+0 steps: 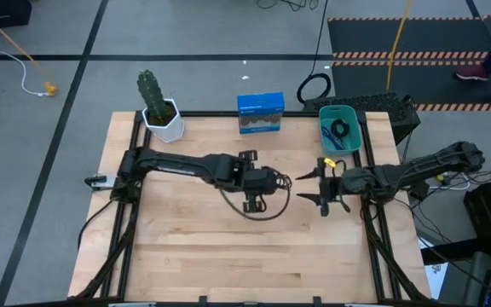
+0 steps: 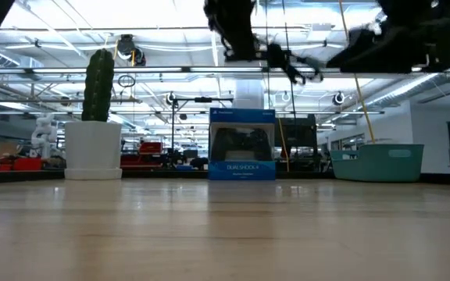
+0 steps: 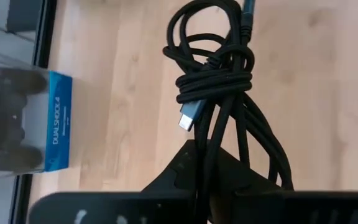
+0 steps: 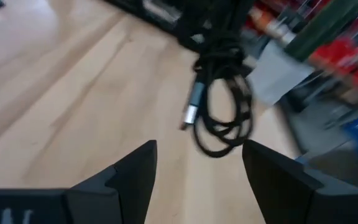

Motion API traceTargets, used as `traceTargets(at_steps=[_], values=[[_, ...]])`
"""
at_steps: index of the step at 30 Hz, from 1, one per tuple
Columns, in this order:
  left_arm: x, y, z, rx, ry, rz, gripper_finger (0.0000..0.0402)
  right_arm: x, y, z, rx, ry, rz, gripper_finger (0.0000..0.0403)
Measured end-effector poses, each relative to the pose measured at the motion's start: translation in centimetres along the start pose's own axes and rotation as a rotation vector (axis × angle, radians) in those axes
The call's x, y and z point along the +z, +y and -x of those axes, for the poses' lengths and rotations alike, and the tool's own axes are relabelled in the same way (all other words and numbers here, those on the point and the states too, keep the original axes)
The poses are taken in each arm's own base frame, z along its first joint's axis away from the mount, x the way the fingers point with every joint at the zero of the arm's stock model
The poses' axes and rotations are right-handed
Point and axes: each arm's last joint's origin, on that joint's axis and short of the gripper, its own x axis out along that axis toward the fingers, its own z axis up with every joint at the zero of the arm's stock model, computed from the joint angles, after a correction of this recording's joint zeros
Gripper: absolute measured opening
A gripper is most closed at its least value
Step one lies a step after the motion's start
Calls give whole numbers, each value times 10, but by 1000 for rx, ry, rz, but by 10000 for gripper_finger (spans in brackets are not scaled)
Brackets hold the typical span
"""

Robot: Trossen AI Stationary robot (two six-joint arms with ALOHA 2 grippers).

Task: Pick and place USB-C Cables
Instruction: Put the black USB cable into the blue bin

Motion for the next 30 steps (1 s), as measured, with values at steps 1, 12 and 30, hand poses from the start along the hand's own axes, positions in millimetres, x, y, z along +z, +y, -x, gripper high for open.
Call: traceTargets(at_steps=[1, 12, 30], values=[[0, -1, 6, -4, -16, 8, 10, 4, 2, 1, -24, -16, 33, 231], [9, -7, 43, -62, -200, 80, 26, 33, 20, 18, -230, -135, 344, 264], [26, -13, 49, -209, -383, 31, 18, 50, 36, 20, -270, -248, 613, 283]])
